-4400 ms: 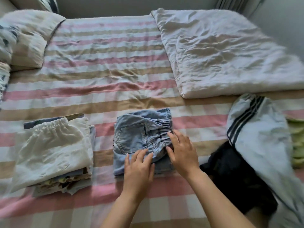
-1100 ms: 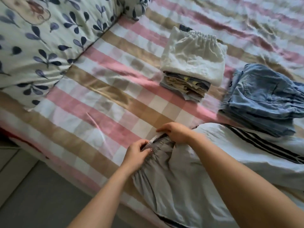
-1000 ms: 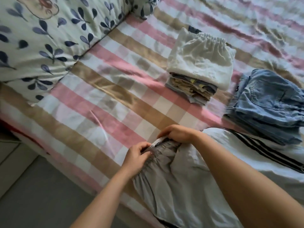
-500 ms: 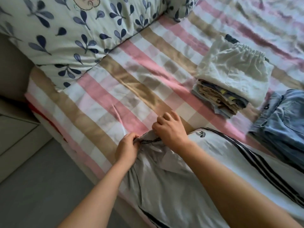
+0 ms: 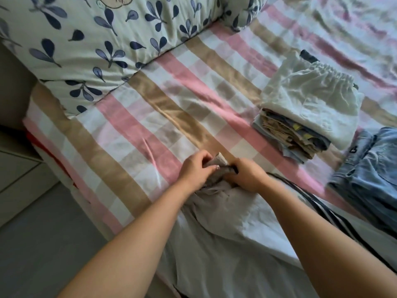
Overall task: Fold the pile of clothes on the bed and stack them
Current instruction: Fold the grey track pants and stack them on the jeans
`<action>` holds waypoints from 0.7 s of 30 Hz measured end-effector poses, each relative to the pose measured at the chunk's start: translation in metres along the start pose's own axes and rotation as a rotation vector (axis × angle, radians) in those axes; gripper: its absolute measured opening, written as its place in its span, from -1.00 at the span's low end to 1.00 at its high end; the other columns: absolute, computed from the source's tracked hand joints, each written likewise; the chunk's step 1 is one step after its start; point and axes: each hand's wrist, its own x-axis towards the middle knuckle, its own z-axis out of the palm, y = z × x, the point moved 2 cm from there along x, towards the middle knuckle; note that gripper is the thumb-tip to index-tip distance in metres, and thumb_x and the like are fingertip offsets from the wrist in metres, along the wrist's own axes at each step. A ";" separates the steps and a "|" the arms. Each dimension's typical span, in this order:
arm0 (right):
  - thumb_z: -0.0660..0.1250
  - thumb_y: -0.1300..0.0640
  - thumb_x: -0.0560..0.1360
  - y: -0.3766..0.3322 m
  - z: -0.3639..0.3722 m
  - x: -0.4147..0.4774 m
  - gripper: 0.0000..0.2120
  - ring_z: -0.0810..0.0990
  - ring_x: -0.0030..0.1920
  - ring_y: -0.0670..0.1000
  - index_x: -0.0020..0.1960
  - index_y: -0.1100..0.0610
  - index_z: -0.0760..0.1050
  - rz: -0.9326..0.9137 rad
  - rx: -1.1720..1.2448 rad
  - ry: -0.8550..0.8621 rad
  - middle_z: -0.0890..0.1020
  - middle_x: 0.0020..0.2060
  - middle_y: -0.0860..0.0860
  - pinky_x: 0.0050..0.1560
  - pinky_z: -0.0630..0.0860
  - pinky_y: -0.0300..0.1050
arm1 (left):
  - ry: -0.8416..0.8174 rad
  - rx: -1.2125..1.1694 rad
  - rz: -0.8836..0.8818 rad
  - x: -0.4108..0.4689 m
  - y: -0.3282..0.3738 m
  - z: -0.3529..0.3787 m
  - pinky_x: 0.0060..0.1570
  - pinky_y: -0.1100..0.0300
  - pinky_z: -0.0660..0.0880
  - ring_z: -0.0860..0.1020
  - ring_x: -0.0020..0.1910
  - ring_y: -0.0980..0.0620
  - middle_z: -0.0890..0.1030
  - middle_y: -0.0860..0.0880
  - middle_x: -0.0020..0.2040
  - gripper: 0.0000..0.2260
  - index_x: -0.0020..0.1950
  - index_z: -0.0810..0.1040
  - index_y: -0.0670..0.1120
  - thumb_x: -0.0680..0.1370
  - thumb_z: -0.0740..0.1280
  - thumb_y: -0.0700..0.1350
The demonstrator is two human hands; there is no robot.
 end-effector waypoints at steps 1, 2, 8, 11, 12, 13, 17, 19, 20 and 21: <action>0.35 0.03 0.42 -0.002 -0.007 -0.002 -0.87 0.52 -0.03 0.13 -0.09 0.07 0.52 -0.009 -0.002 0.209 0.61 -0.14 0.05 -0.11 0.34 -0.04 | 0.076 -0.076 0.050 0.002 0.002 -0.005 -0.19 0.25 0.38 0.51 -0.20 0.02 0.55 0.00 -0.23 -0.88 -0.14 0.51 -0.13 0.41 0.43 -0.23; 0.36 0.03 0.42 -0.005 -0.013 -0.004 -0.88 0.49 0.01 0.11 -0.07 0.03 0.53 -0.036 -0.016 0.421 0.62 -0.10 0.00 -0.07 0.29 -0.03 | 0.155 -0.131 0.077 0.004 0.003 -0.010 -0.18 0.24 0.40 0.50 -0.23 0.04 0.56 -0.01 -0.24 -0.88 -0.14 0.52 -0.14 0.41 0.43 -0.26; 0.15 0.08 0.57 0.011 -0.016 0.015 -0.69 0.34 0.30 0.14 0.30 0.00 0.39 0.132 0.007 0.285 0.44 0.29 0.05 0.21 0.29 0.10 | 0.141 -0.059 -0.163 0.036 -0.011 -0.016 0.02 0.21 0.41 0.54 0.05 -0.07 0.60 -0.16 0.08 -0.79 0.12 0.51 -0.22 0.52 0.33 -0.18; 0.23 0.05 0.50 0.043 -0.015 0.020 -0.59 0.39 0.26 0.20 0.33 0.09 0.32 0.274 -0.094 0.194 0.41 0.29 0.13 0.22 0.38 0.13 | 0.079 -0.090 -0.186 0.052 -0.012 -0.011 0.18 0.06 0.45 0.54 0.13 -0.12 0.59 -0.20 0.11 -0.74 0.16 0.50 -0.26 0.50 0.36 -0.21; 0.29 -0.01 0.46 0.050 -0.015 0.021 -0.58 0.46 0.18 0.18 0.27 0.12 0.36 0.298 -0.116 0.161 0.46 0.21 0.13 0.15 0.44 0.09 | 0.081 -0.101 -0.163 0.054 -0.011 -0.011 0.18 0.00 0.47 0.55 0.10 -0.16 0.60 -0.22 0.07 -0.77 0.11 0.53 -0.27 0.47 0.38 -0.25; 0.33 -0.05 0.43 0.055 -0.014 0.021 -0.60 0.52 0.05 0.14 0.18 0.13 0.43 0.315 -0.109 0.129 0.53 0.11 0.12 0.04 0.49 0.01 | 0.090 -0.105 -0.141 0.056 -0.011 -0.010 0.15 -0.04 0.48 0.57 0.06 -0.19 0.62 -0.24 0.02 -0.81 0.06 0.55 -0.27 0.46 0.39 -0.29; 0.32 -0.03 0.46 0.056 -0.028 0.020 -0.80 0.57 -0.08 0.15 0.00 0.06 0.56 0.247 0.006 0.366 0.65 -0.06 0.10 -0.07 0.47 -0.01 | 0.210 -0.054 -0.031 0.069 -0.003 -0.020 0.03 0.01 0.54 0.60 -0.05 -0.14 0.65 -0.16 -0.11 -0.90 -0.08 0.59 -0.18 0.44 0.40 -0.31; 0.30 0.03 0.48 0.052 -0.042 0.029 -0.83 0.56 0.01 0.20 0.03 0.05 0.55 0.202 0.004 0.644 0.63 -0.02 0.10 -0.10 0.39 0.00 | 0.299 -0.061 0.026 0.087 0.009 -0.027 0.03 0.04 0.54 0.60 -0.06 -0.10 0.64 -0.11 -0.12 -0.90 -0.09 0.59 -0.15 0.44 0.38 -0.31; 0.28 0.07 0.49 0.051 -0.047 0.036 -0.82 0.54 0.04 0.21 0.07 0.06 0.53 0.201 0.000 0.713 0.61 0.02 0.11 -0.12 0.36 0.00 | 0.337 -0.047 0.051 0.098 0.016 -0.029 0.03 0.06 0.53 0.60 -0.05 -0.09 0.64 -0.10 -0.11 -0.89 -0.07 0.59 -0.15 0.45 0.38 -0.30; 0.26 0.13 0.50 0.051 -0.049 0.045 -0.80 0.51 0.08 0.21 0.12 0.07 0.50 0.218 -0.007 0.728 0.58 0.07 0.13 -0.11 0.36 0.00 | 0.363 -0.010 0.073 0.108 0.022 -0.028 0.04 0.08 0.52 0.60 -0.03 -0.08 0.65 -0.10 -0.07 -0.88 -0.03 0.59 -0.16 0.45 0.37 -0.29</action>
